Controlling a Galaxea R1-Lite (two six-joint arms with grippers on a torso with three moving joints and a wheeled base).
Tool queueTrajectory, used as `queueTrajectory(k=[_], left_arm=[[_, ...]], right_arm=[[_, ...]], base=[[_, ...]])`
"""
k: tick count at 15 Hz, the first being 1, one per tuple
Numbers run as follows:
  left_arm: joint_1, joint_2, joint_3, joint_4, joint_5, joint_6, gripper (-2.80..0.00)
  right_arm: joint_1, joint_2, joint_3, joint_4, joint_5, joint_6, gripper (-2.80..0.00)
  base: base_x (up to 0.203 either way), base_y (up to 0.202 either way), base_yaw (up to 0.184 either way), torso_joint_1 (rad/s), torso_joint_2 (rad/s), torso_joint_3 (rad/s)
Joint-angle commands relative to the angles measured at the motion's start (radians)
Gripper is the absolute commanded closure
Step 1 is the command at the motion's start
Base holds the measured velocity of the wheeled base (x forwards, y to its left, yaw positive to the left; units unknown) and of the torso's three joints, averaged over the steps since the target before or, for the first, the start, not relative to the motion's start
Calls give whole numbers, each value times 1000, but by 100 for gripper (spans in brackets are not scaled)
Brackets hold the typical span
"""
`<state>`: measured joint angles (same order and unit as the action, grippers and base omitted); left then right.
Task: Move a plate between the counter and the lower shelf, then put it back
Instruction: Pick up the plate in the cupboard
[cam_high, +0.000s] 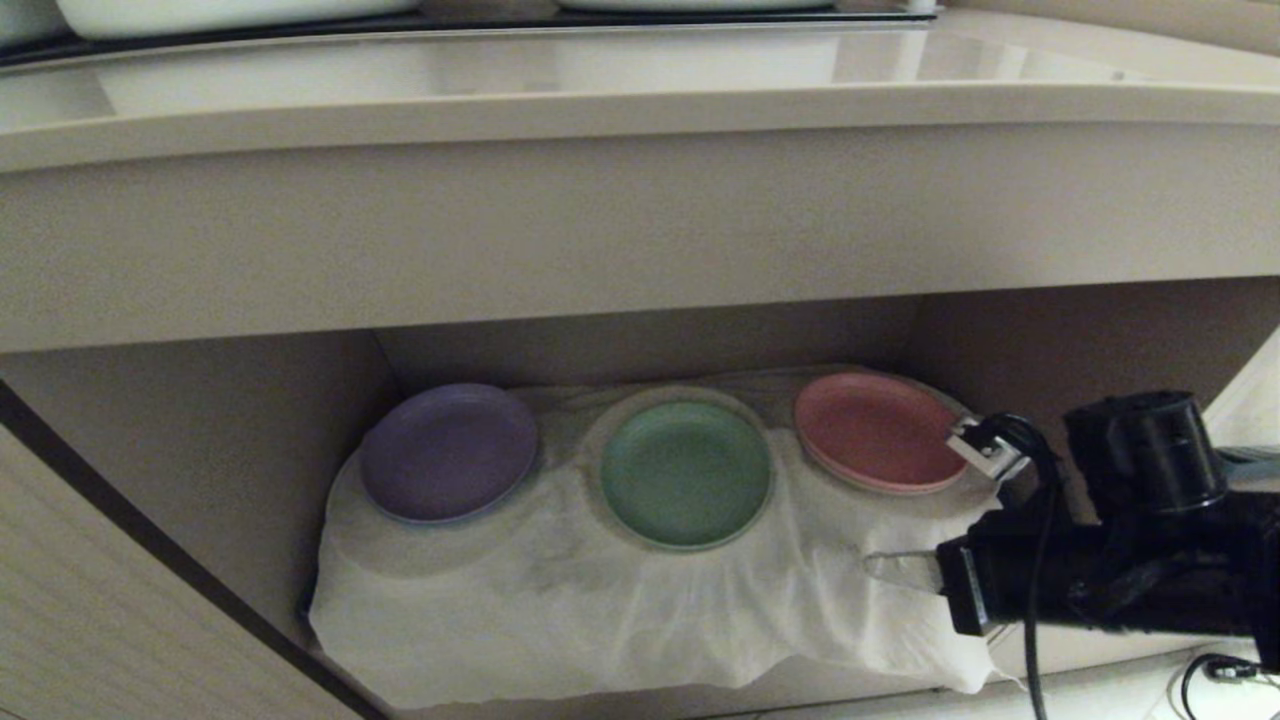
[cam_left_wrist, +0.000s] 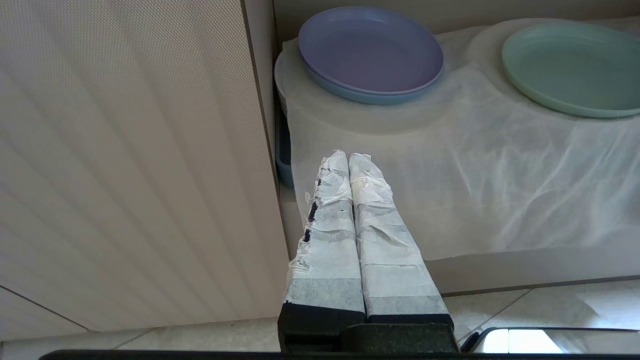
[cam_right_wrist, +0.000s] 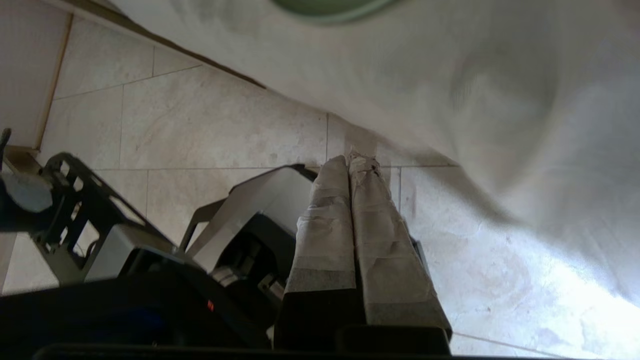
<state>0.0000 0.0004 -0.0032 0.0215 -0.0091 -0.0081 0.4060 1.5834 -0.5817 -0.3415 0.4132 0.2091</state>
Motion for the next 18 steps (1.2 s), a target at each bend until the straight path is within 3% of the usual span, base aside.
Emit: queueTrajectory(k=[1, 9, 18], left_arm=[[0, 0, 0, 0, 0, 0, 0], [0, 0, 0, 0, 0, -1, 0], [0, 0, 0, 0, 0, -1, 0]], right_arm=[[7, 69, -43, -3, 3, 2, 0], [19, 238, -241, -1, 4, 35, 0], [19, 310, -351, 66, -14, 35, 0]], base=[[0, 0, 0, 0, 0, 0], [0, 0, 0, 0, 0, 0], [0, 0, 0, 0, 0, 0]])
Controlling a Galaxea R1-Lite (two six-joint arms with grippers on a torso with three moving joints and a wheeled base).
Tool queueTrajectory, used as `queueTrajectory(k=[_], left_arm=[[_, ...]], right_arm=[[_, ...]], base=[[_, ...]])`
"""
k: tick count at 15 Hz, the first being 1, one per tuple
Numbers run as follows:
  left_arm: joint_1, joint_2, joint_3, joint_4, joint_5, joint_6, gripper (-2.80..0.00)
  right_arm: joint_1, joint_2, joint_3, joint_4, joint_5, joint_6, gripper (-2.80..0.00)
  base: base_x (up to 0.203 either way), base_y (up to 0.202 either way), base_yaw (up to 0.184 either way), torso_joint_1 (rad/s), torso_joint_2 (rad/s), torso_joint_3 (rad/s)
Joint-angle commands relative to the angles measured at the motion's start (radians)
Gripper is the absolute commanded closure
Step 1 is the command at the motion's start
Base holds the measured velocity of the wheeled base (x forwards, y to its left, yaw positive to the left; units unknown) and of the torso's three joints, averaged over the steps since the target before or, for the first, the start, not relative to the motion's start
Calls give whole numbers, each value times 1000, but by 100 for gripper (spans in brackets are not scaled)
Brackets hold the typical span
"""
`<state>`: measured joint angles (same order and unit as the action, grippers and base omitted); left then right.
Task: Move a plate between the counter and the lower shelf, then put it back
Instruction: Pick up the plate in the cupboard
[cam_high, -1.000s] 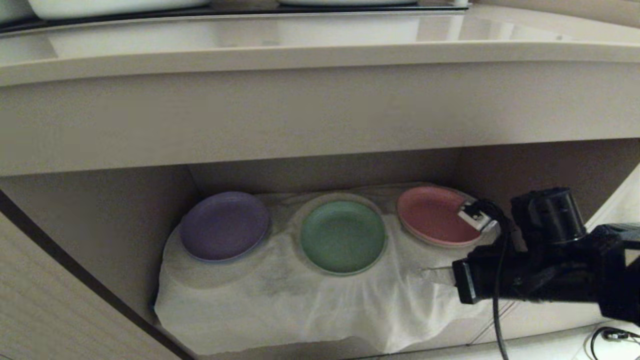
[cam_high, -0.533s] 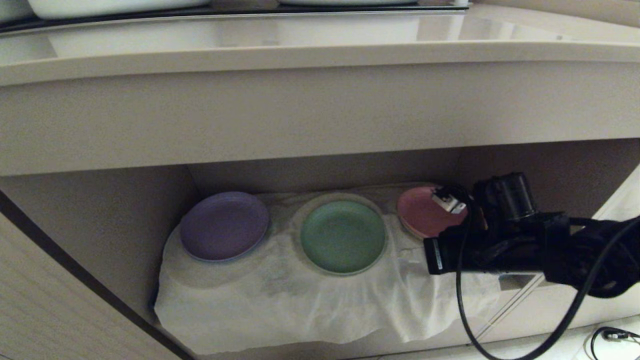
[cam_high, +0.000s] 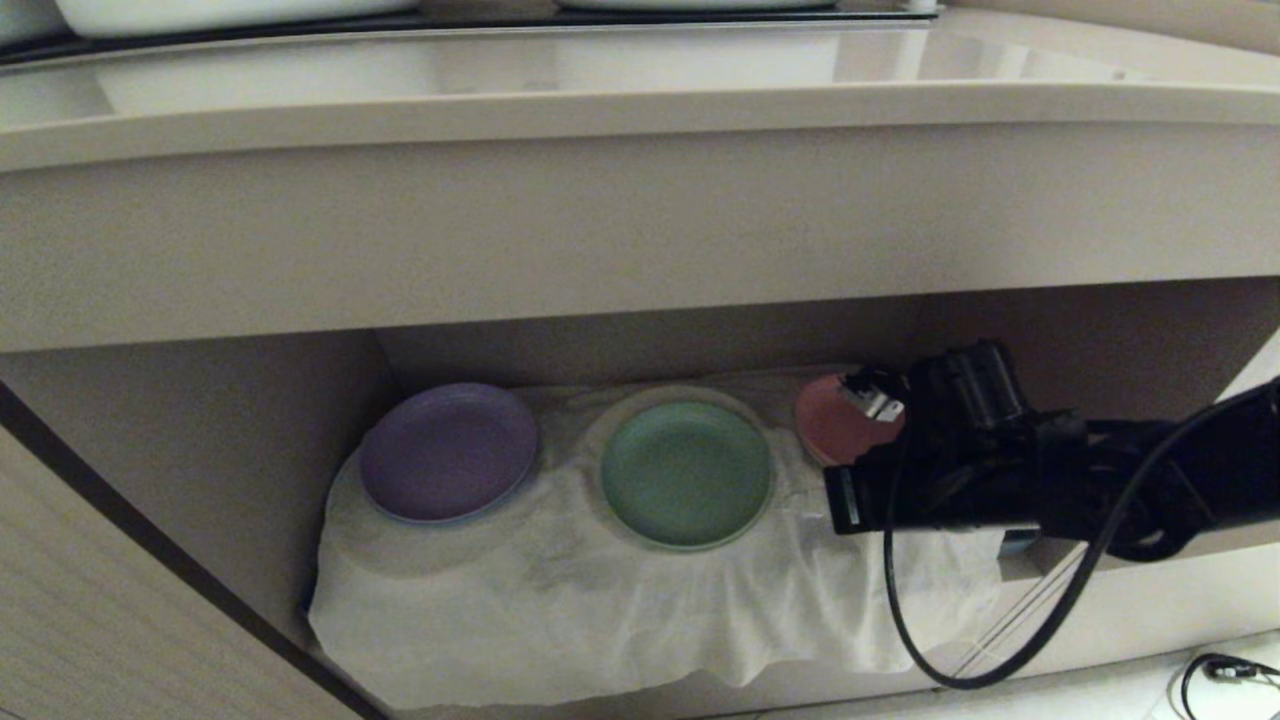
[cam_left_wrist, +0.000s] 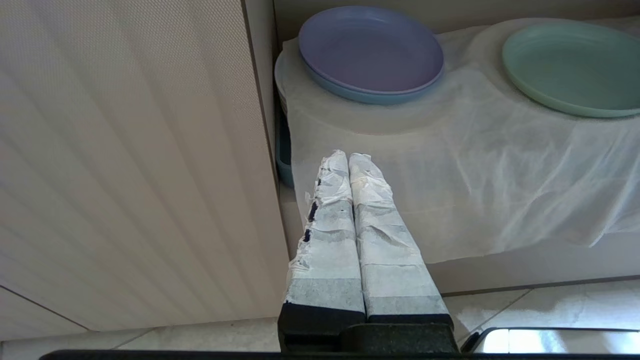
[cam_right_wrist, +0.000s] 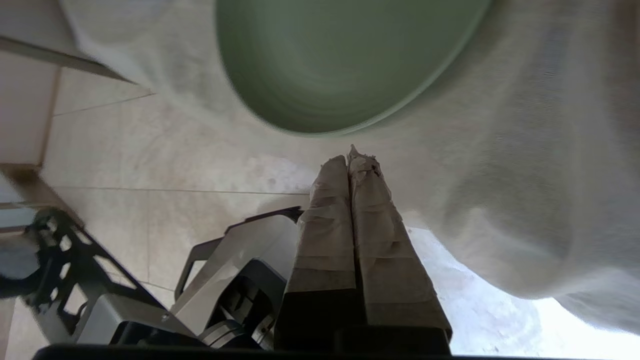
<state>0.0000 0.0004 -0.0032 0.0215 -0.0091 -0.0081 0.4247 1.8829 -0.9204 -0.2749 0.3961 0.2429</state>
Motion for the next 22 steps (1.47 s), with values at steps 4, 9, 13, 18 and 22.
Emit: queueTrajectory(k=[4, 9, 13, 18, 22], left_arm=[[0, 0, 0, 0, 0, 0, 0], [0, 0, 0, 0, 0, 0, 0], [0, 0, 0, 0, 0, 0, 0], [0, 0, 0, 0, 0, 0, 0], [0, 0, 0, 0, 0, -1, 0]], right_arm=[[4, 33, -68, 78, -52, 1, 0], [39, 65, -110, 97, -70, 1, 0], [63, 97, -157, 122, -122, 3, 0], [65, 105, -217, 208, -128, 2, 0], [65, 105, -257, 298, -128, 3, 0]], base=[[0, 0, 0, 0, 0, 0], [0, 0, 0, 0, 0, 0], [0, 0, 0, 0, 0, 0], [0, 0, 0, 0, 0, 0], [0, 0, 0, 0, 0, 0]])
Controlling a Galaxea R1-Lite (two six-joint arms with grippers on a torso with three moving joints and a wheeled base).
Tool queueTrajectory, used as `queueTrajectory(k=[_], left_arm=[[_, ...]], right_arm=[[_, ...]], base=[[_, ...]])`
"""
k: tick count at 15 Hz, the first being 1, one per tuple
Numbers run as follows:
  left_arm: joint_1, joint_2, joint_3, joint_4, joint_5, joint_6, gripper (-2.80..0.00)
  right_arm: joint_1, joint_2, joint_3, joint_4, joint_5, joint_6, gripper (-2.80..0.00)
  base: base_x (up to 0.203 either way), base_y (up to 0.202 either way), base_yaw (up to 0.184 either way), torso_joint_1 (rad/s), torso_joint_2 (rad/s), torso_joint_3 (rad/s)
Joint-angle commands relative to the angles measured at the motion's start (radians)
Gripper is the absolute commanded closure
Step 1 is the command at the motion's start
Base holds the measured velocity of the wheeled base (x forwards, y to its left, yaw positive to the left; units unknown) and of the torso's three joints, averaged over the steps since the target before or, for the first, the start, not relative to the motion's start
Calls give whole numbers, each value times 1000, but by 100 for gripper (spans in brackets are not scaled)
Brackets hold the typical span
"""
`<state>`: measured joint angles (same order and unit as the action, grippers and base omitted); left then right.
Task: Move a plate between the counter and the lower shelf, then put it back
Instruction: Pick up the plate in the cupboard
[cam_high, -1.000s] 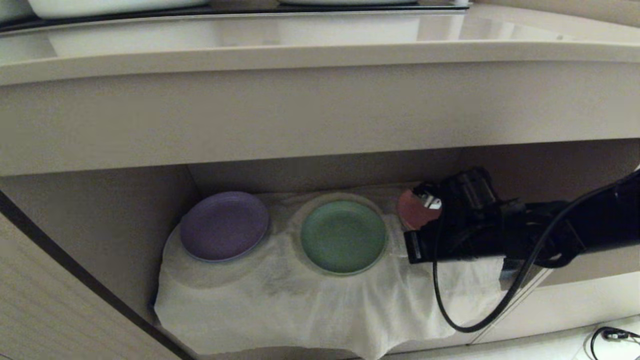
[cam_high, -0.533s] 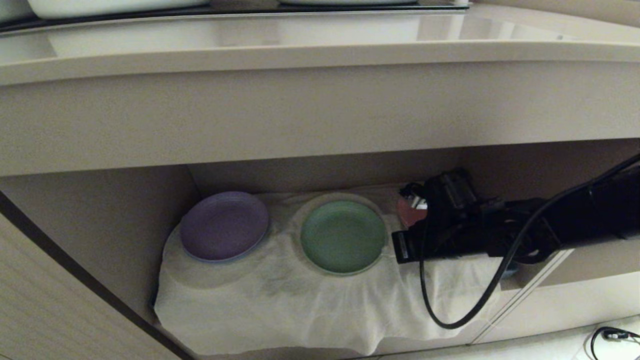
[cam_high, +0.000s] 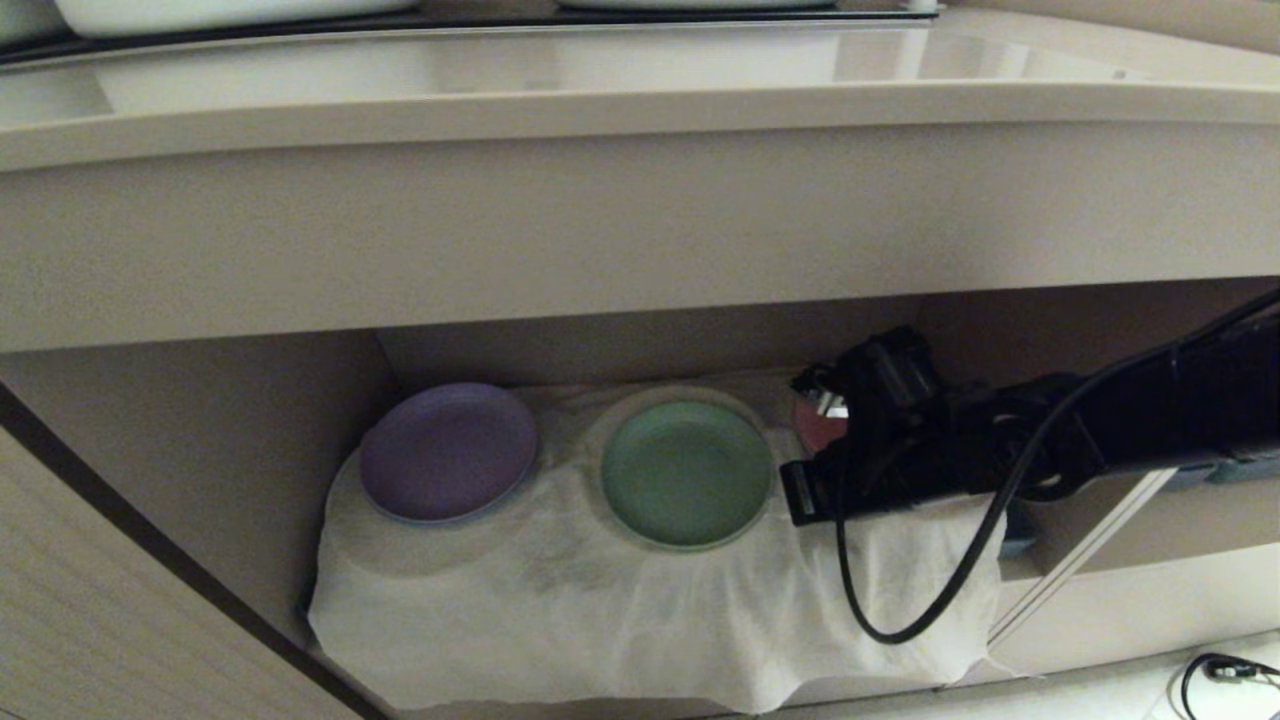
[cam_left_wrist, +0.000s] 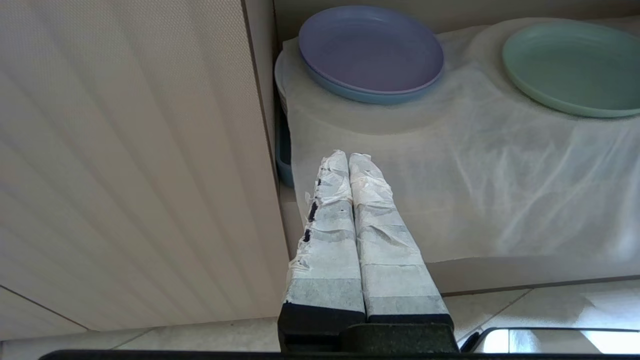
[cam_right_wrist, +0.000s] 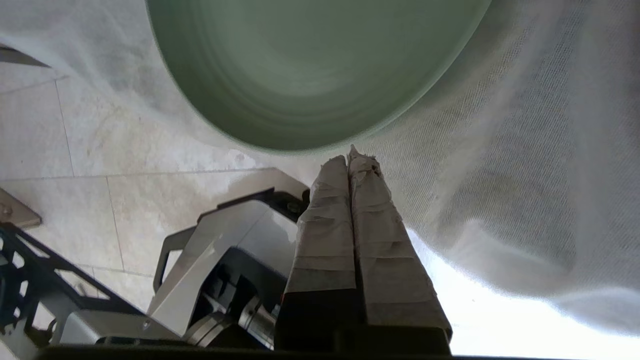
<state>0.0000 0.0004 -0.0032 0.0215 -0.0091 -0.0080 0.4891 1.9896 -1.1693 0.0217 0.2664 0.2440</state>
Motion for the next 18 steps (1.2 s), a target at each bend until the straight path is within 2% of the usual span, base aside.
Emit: queueTrajectory(k=[1, 4, 5, 6, 9, 13, 18], left_arm=[[0, 0, 0, 0, 0, -1, 0], [0, 0, 0, 0, 0, 0, 0], [0, 0, 0, 0, 0, 0, 0], [0, 0, 0, 0, 0, 0, 0], [0, 0, 0, 0, 0, -1, 0], [0, 0, 0, 0, 0, -1, 0], [0, 0, 0, 0, 0, -1, 0]], right_arm=[[0, 1, -20, 17, 2, 1, 0], [0, 3, -30, 40, 2, 2, 0], [0, 5, -30, 41, 1, 3, -242], [0, 12, -32, 43, -3, 2, -280], [2, 35, -59, 55, -71, 2, -280], [2, 63, -102, 58, -80, 2, -280], [17, 99, -136, 58, -132, 8, -280]], base=[[0, 0, 0, 0, 0, 0], [0, 0, 0, 0, 0, 0], [0, 0, 0, 0, 0, 0], [0, 0, 0, 0, 0, 0], [0, 0, 0, 0, 0, 0], [0, 0, 0, 0, 0, 0], [0, 0, 0, 0, 0, 0]])
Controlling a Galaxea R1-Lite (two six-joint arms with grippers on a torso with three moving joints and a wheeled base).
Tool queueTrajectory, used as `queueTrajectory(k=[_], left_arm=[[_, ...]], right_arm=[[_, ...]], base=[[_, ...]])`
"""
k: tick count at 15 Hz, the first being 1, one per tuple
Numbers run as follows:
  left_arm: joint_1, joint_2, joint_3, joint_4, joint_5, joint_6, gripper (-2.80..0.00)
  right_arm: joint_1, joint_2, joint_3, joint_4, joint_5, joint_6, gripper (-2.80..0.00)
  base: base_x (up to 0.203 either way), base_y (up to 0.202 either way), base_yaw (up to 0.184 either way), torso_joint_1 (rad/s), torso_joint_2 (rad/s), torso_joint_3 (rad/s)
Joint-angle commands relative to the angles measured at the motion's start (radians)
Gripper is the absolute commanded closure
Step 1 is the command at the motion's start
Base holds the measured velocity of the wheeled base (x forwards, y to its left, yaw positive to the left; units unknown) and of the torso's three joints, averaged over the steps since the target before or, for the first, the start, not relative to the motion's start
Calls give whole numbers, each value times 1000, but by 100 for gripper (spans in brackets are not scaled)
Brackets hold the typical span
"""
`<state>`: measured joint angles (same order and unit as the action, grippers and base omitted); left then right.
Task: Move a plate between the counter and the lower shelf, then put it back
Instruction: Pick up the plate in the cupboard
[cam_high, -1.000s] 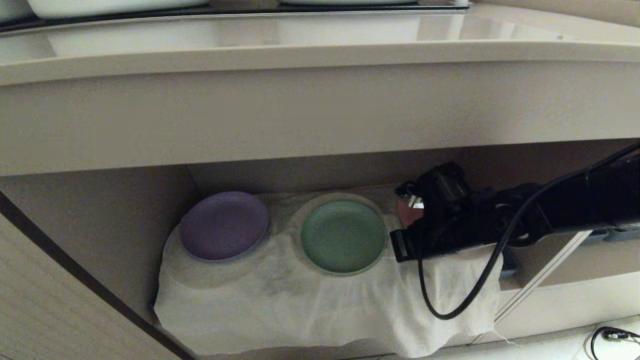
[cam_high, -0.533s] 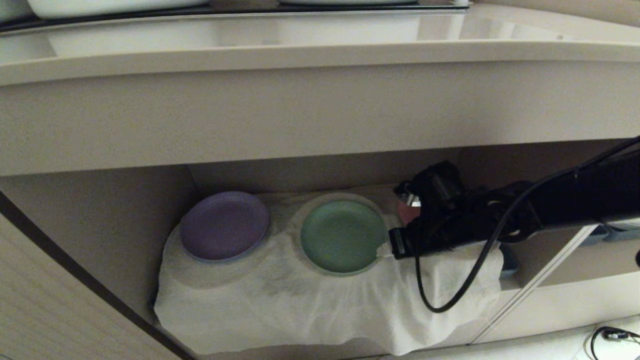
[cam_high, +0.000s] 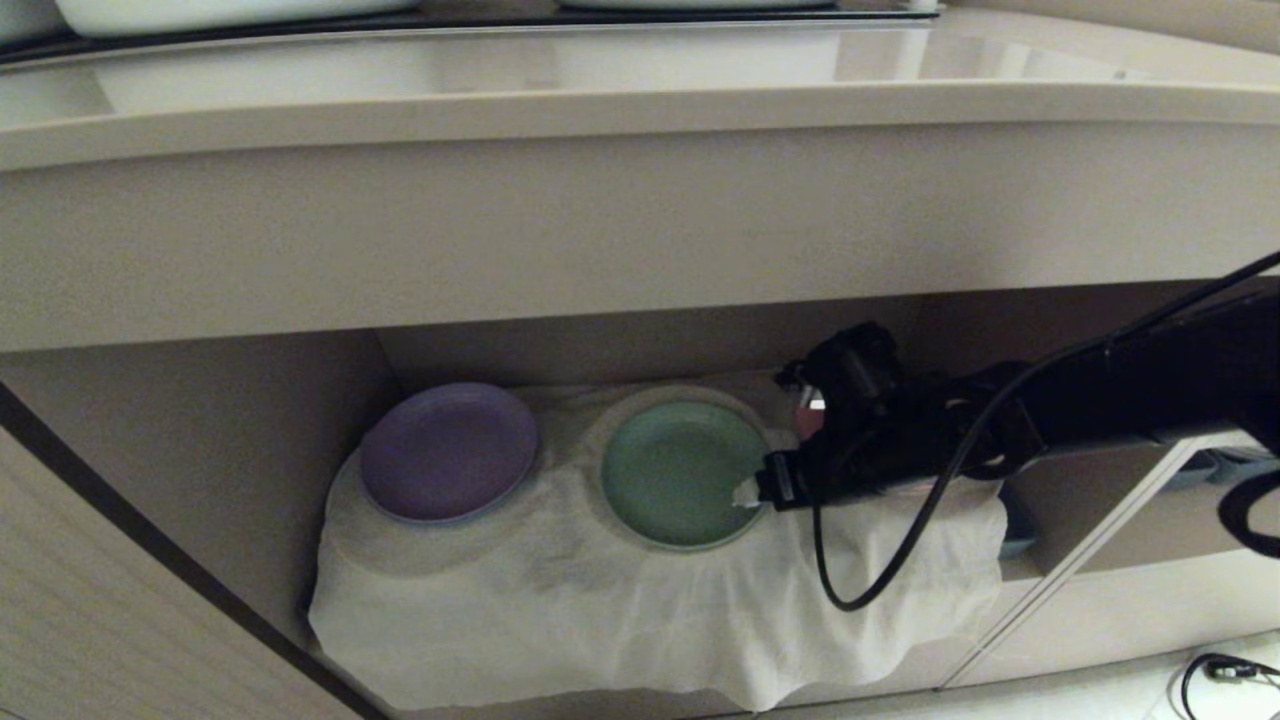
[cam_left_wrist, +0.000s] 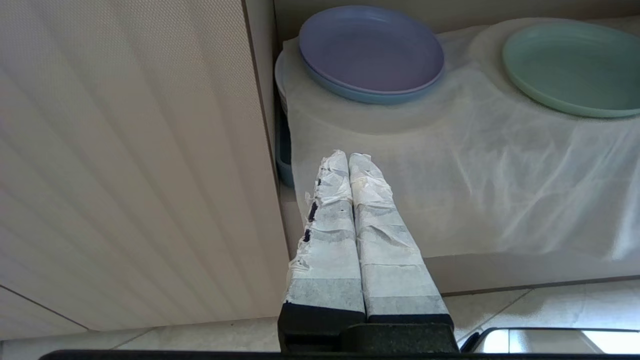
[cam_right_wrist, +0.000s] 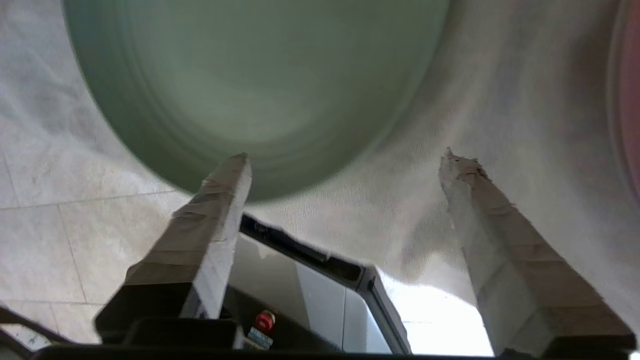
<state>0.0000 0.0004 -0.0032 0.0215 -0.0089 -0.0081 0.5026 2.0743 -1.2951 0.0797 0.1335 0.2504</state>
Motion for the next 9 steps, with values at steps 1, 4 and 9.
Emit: queueTrajectory(k=[1, 4, 9], left_arm=[[0, 0, 0, 0, 0, -1, 0], [0, 0, 0, 0, 0, 0, 0], [0, 0, 0, 0, 0, -1, 0]], right_arm=[[7, 22, -25, 0, -3, 1, -280], [17, 43, -64, 1, -6, 1, -280], [30, 49, -64, -1, -7, 0, -280]], base=[[0, 0, 0, 0, 0, 0], [0, 0, 0, 0, 0, 0], [0, 0, 0, 0, 0, 0]])
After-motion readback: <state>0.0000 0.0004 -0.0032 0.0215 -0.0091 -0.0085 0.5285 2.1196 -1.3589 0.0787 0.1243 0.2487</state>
